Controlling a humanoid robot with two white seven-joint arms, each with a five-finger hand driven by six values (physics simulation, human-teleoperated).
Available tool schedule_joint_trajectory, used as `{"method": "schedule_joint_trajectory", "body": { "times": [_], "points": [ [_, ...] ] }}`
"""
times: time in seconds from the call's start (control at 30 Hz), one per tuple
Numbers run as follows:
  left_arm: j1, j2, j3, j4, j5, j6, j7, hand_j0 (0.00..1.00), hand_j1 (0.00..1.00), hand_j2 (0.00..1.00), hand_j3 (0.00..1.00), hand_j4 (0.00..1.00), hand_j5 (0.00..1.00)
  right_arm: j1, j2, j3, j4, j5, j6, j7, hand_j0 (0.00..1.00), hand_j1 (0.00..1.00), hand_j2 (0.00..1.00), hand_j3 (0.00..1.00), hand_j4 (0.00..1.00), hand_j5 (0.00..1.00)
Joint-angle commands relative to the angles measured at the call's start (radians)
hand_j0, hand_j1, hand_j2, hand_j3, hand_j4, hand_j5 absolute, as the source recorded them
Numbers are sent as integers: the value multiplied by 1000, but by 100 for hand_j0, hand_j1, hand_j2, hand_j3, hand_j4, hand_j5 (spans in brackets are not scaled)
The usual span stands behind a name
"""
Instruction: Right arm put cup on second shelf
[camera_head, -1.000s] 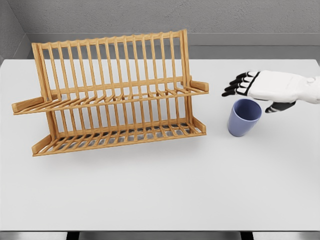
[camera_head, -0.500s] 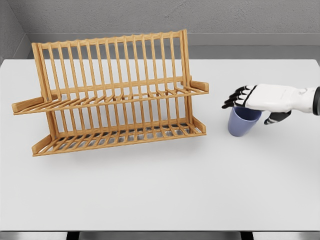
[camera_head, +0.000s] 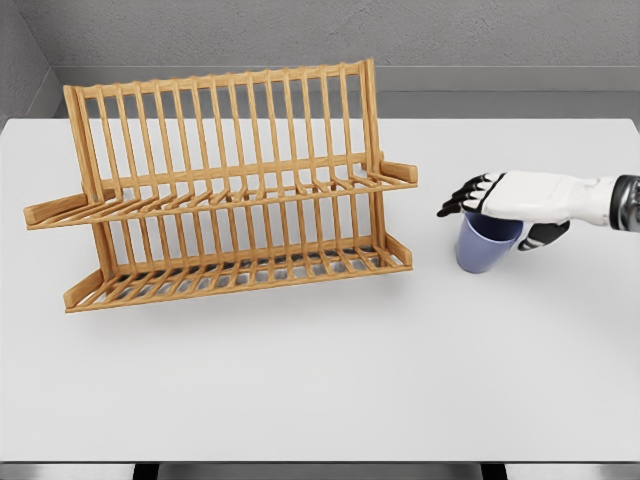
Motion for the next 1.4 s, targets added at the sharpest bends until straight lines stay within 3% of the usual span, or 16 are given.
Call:
{"method": "schedule_joint_trajectory", "body": {
  "times": [0.0, 0.07, 0.1, 0.13, 0.33, 0.97, 1.37],
  "points": [
    [0, 0, 0, 0, 0, 0, -1, 100, 100, 100, 100, 100, 100, 0, 3, 5, 6, -5, 3, 0, 100, 100, 100, 100, 100, 100],
    [0, 0, 0, 0, 0, 0, 1, 100, 100, 100, 100, 100, 100, -2, 3, 5, 11, -7, 3, 0, 97, 97, 97, 97, 97, 97],
    [0, 0, 0, 0, 0, 0, -1, 100, 100, 100, 100, 100, 100, 0, 3, 5, 8, -5, 3, 0, 84, 84, 84, 84, 84, 84],
    [0, 0, 0, 0, 0, 0, -1, 100, 100, 100, 100, 100, 100, 0, 3, 6, 6, -7, 3, 0, 78, 78, 78, 78, 78, 78],
    [0, 0, 0, 0, 0, 0, -1, 100, 100, 100, 100, 100, 100, -2, 3, 5, 8, -7, 3, 0, 67, 67, 67, 67, 67, 67],
    [0, 0, 0, 0, 0, 0, -1, 100, 100, 100, 100, 100, 100, -64, 1, -12, 0, -11, 3, 0, 61, 61, 61, 61, 61, 61],
    [0, 0, 0, 0, 0, 0, -1, 100, 100, 100, 100, 100, 100, -92, 3, -86, -1, -14, 3, 0, 61, 61, 61, 61, 61, 61]
  ]
}}
